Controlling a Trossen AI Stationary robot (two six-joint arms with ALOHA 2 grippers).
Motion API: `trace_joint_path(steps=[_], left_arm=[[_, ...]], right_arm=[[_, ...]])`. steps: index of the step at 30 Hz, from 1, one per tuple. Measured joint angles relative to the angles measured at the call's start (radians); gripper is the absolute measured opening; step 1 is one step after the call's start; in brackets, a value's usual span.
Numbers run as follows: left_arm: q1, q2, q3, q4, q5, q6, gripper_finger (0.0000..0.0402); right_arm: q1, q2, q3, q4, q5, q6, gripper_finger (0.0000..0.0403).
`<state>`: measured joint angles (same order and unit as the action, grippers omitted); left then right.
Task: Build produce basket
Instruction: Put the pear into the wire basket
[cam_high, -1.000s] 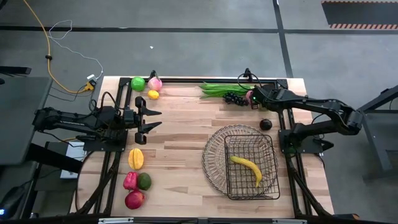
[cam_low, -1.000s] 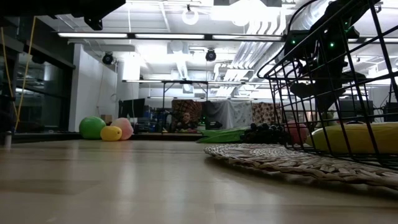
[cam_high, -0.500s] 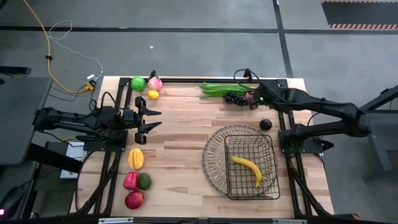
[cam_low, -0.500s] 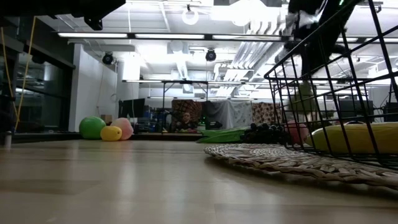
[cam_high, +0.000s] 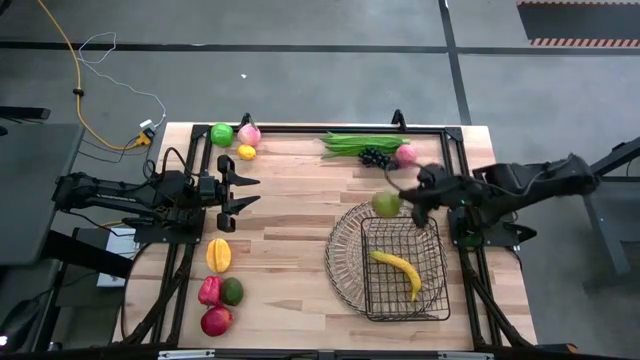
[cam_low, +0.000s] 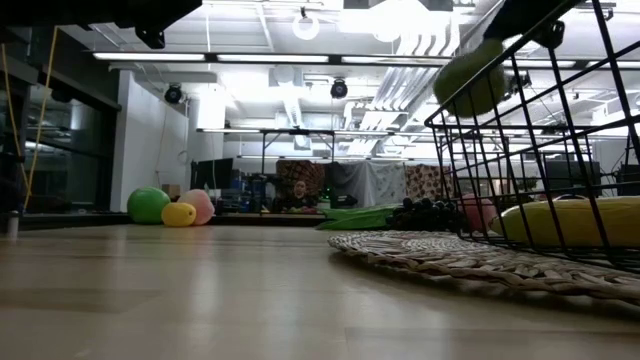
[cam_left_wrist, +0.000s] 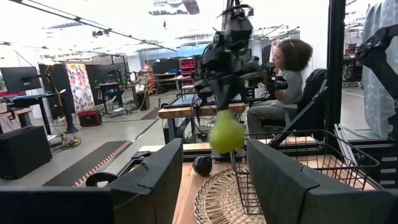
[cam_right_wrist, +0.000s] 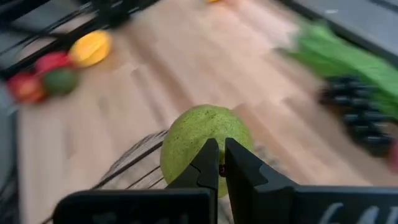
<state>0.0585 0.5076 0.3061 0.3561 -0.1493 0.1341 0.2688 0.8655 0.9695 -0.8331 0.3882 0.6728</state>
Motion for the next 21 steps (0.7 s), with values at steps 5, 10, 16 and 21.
trace_joint_path(steps=[5, 10, 16, 21], left_arm=[[0.000, 0.000, 0.000, 0.000, 0.000, 0.000, 0.0168], [0.000, 0.000, 0.000, 0.000, 0.000, 0.000, 0.0168], [0.000, 0.000, 0.000, 0.000, 0.000, -0.003, 0.0168], [0.000, 0.000, 0.000, 0.000, 0.000, -0.003, 0.0168]], right_arm=[[0.155, 0.030, 0.000, 0.073, -0.083, 0.001, 0.0001], [0.281, 0.085, 0.000, 0.173, -0.128, 0.049, 0.0001], [0.358, 0.181, 0.000, 0.190, -0.111, 0.093, 0.0000], [0.369, 0.236, 0.000, 0.218, -0.108, 0.070, 0.0000]])
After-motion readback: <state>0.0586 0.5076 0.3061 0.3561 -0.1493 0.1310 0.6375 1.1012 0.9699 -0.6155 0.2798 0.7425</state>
